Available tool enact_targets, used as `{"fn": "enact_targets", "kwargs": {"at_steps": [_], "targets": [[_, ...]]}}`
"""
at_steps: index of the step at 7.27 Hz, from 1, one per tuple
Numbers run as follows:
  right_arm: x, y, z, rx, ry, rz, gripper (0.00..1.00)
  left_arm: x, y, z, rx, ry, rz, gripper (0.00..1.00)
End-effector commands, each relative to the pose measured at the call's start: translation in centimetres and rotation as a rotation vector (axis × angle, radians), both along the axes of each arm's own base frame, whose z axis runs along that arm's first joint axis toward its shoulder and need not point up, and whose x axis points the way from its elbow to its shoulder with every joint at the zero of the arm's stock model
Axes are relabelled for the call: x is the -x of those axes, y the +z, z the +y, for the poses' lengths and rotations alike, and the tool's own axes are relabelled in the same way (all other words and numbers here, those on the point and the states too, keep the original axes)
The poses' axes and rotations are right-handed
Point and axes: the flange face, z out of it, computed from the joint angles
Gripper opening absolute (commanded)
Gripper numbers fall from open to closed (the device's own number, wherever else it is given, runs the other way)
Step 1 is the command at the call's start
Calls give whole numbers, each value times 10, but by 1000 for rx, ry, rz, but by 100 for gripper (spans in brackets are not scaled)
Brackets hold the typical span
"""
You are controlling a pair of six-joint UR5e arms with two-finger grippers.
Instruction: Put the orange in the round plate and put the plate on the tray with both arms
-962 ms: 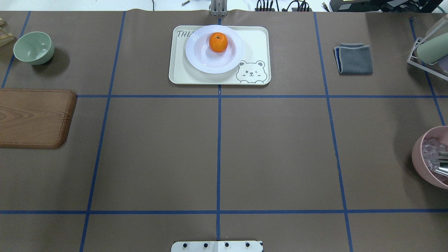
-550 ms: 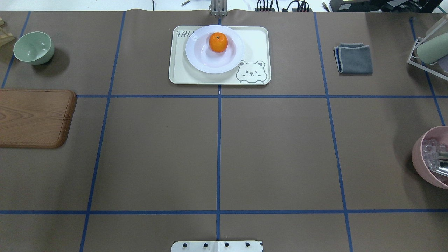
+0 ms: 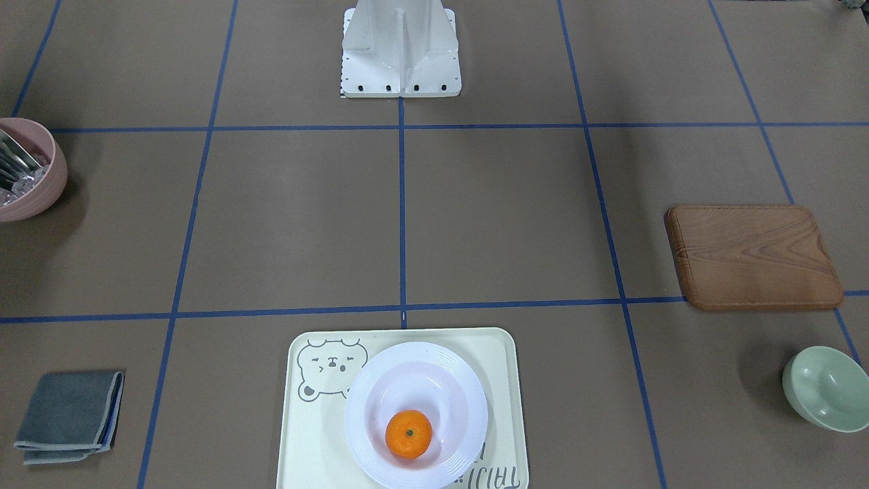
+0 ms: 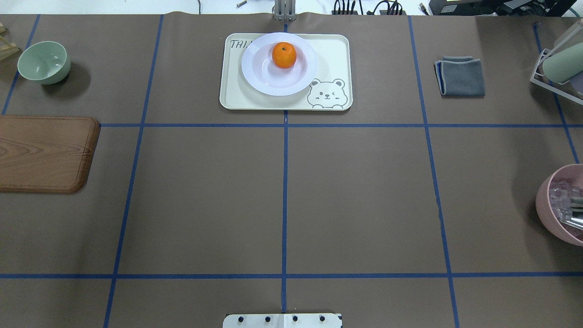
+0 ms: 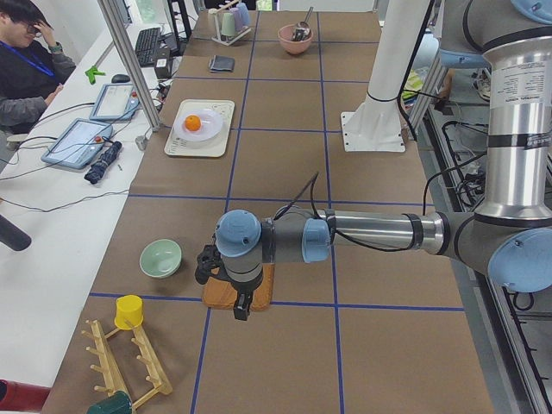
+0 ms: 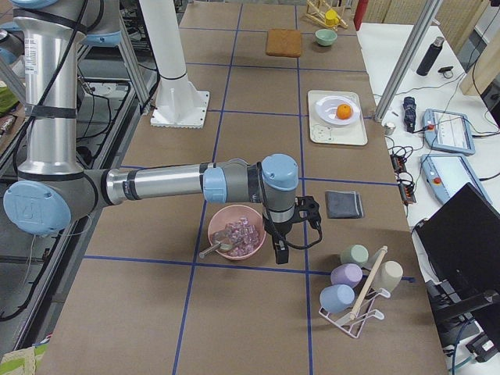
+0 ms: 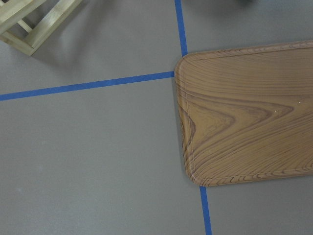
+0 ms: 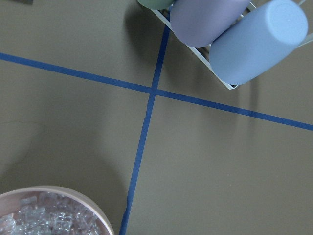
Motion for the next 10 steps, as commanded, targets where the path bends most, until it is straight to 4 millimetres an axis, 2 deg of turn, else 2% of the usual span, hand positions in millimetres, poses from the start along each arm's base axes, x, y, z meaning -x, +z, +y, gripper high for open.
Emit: {"fn": "enact_targets", "kwargs": {"at_steps": [1, 3, 4, 6, 7, 10], "targets": [[0, 4, 3, 9, 0, -3, 100, 4, 5, 2, 6, 0, -52, 99], [0, -1, 1, -3, -1, -2, 100, 4, 5, 4, 11, -5, -51, 99], [1, -2, 0, -4, -1, -8, 100, 4, -5, 8, -6, -5, -53, 99], [8, -4, 3, 5, -8, -110, 100, 2, 6, 14, 18, -2, -44, 99], [8, 0, 5, 14, -7, -107, 100, 0, 15, 26, 34, 2, -38, 99], [7, 2, 5, 17, -7, -98, 100, 1, 17, 26, 39, 5, -47, 99]]}}
